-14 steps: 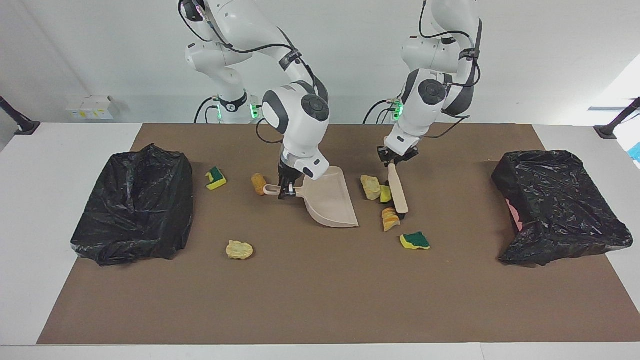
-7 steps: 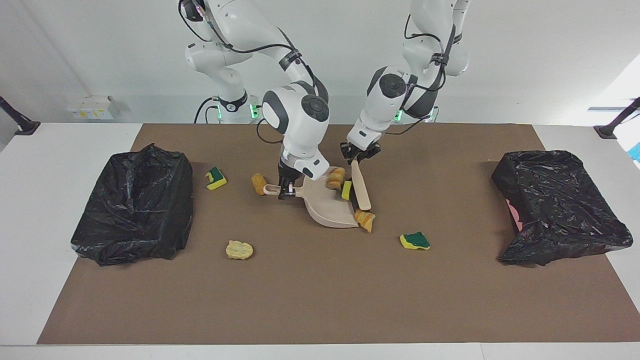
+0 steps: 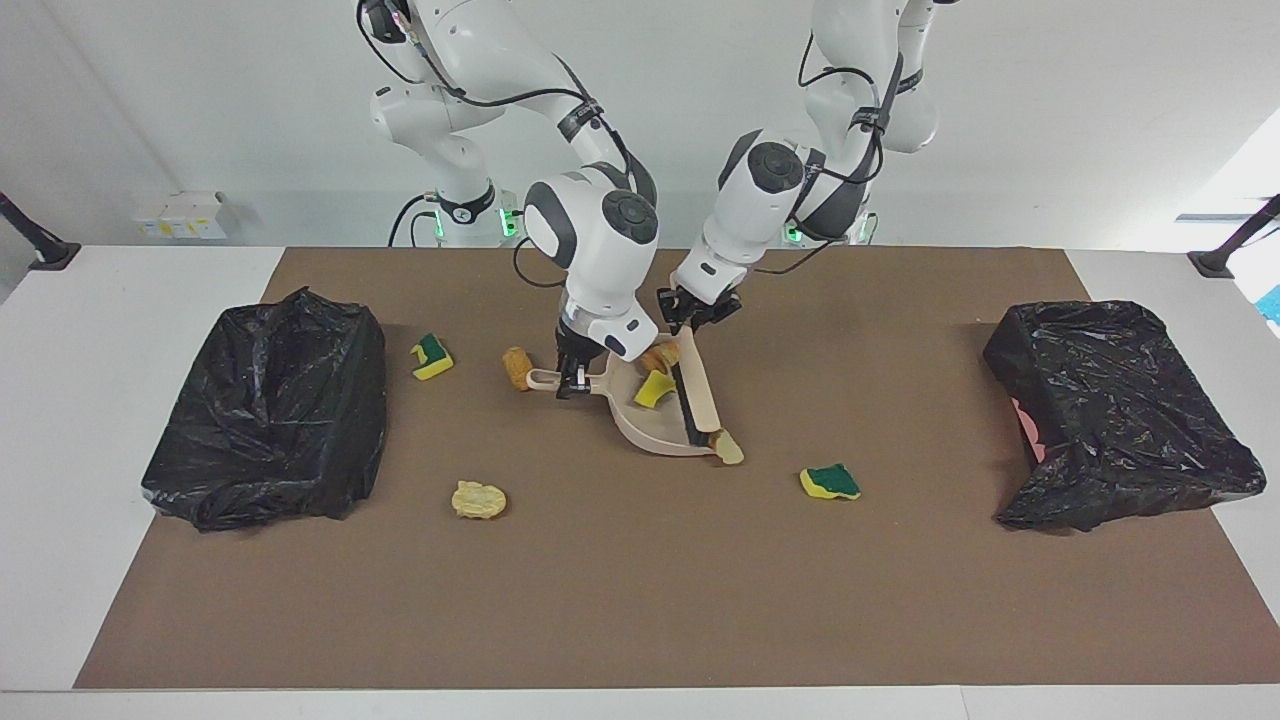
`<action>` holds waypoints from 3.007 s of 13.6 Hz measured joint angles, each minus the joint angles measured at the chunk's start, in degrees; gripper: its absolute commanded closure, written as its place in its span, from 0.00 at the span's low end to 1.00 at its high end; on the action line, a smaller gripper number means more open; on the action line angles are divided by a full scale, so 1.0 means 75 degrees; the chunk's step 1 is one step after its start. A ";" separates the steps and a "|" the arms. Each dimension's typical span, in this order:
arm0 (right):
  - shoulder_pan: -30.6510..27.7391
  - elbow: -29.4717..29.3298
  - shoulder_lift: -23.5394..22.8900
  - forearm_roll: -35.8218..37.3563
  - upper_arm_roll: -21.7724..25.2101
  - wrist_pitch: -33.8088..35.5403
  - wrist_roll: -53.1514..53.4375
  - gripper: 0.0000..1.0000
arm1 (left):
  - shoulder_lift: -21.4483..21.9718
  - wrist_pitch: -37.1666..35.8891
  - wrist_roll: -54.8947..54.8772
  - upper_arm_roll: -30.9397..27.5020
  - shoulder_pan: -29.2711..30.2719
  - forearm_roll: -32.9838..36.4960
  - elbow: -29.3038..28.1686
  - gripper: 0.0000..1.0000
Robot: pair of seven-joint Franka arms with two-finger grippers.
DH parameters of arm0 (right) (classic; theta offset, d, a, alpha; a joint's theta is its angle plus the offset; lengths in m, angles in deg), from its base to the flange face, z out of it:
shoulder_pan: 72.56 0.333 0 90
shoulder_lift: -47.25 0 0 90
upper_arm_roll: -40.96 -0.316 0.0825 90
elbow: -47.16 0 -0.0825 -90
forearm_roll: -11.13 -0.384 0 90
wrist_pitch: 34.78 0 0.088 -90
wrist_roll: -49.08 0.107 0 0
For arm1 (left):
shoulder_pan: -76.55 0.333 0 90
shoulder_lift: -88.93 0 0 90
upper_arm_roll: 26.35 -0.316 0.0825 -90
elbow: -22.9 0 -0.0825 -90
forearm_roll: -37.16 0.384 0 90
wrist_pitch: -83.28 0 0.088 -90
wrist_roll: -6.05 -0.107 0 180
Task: Sweep and dump trash in bin
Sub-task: 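Sweep the crumbs and sponges into the dustpan with the left gripper's brush, then sweep the remaining sponge pieces into the dustpan with the left gripper, then carry the loaded dustpan with the right gripper to the nearby trash bag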
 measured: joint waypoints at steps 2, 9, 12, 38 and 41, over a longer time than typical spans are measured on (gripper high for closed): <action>-0.0004 0.0000 0.0000 -0.0001 0.0000 -0.0005 0.0002 1.00 | 0.0007 -0.0311 -0.0207 -0.0032 0.0460 0.0231 0.0087 1.00; -0.0009 0.0000 0.0000 -0.0004 0.0000 -0.0020 0.0007 1.00 | -0.0034 -0.1273 -0.1494 -0.0077 0.2270 0.1679 0.0670 1.00; 0.0004 0.0005 0.0001 -0.0007 -0.0010 -0.0002 0.0504 1.00 | -0.0185 -0.1275 -0.2937 -0.0089 0.3110 0.1687 0.0669 1.00; -0.0131 0.0081 0.0007 -0.0048 -0.0002 -0.0359 0.1038 1.00 | -0.0469 -0.0898 -0.1819 -0.0062 0.1401 0.1533 0.0071 1.00; -0.0423 0.0066 0.0020 -0.0490 0.0008 -0.0541 0.0787 1.00 | -0.0468 -0.0898 -0.1818 -0.0068 0.1798 0.1617 0.0058 1.00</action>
